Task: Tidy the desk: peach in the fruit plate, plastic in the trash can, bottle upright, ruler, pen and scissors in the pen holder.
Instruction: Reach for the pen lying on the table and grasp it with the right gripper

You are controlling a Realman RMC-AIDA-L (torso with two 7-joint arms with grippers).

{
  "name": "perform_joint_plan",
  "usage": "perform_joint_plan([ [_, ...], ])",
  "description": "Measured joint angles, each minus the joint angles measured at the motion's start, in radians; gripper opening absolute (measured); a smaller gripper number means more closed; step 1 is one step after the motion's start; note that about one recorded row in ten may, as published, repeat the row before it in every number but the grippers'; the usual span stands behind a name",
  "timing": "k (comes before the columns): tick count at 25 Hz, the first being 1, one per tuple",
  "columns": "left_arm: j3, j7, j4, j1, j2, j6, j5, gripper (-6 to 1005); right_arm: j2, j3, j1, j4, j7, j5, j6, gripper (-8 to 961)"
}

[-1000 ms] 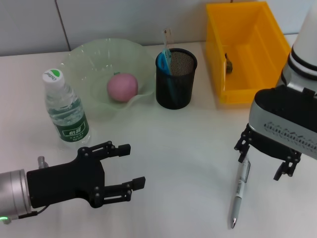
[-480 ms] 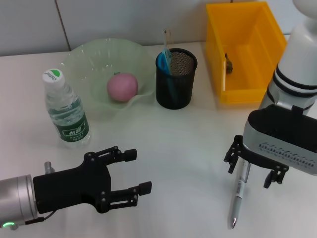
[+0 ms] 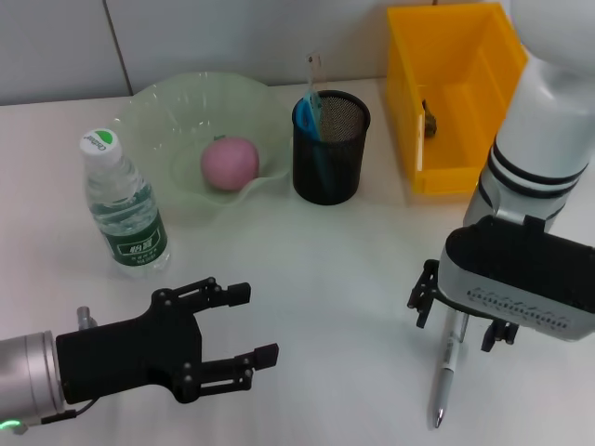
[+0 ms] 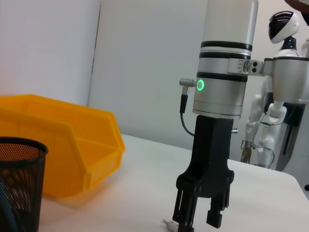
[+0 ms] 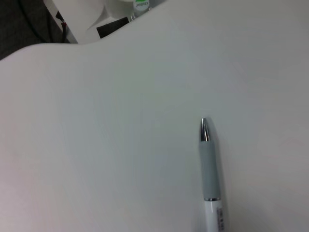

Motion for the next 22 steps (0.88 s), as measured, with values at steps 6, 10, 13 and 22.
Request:
perform_joint_plan([
  [6,-0.005,0.002,0.000,-0.007,0.000,0.008,0.006,809,0.002,-0.024,-0.008,0.012,0.001,0.002,0.030,701],
  [10,-0.006,0.002,0.002,-0.008,0.000,0.010,0.006,809,0.003,-0.034,-0.015,0.014,0.000,0.004,0.042,699],
  [13,-0.003,0.002,0.002,-0.008,0.000,0.019,0.006,809,0.004,-0.047,-0.019,0.012,0.000,0.005,0.049,698],
  [22,0.000,0.002,-0.001,-0.010,-0.001,0.022,0.006,809,0.006,-0.064,-0.023,0.006,-0.001,0.007,0.059,694],
])
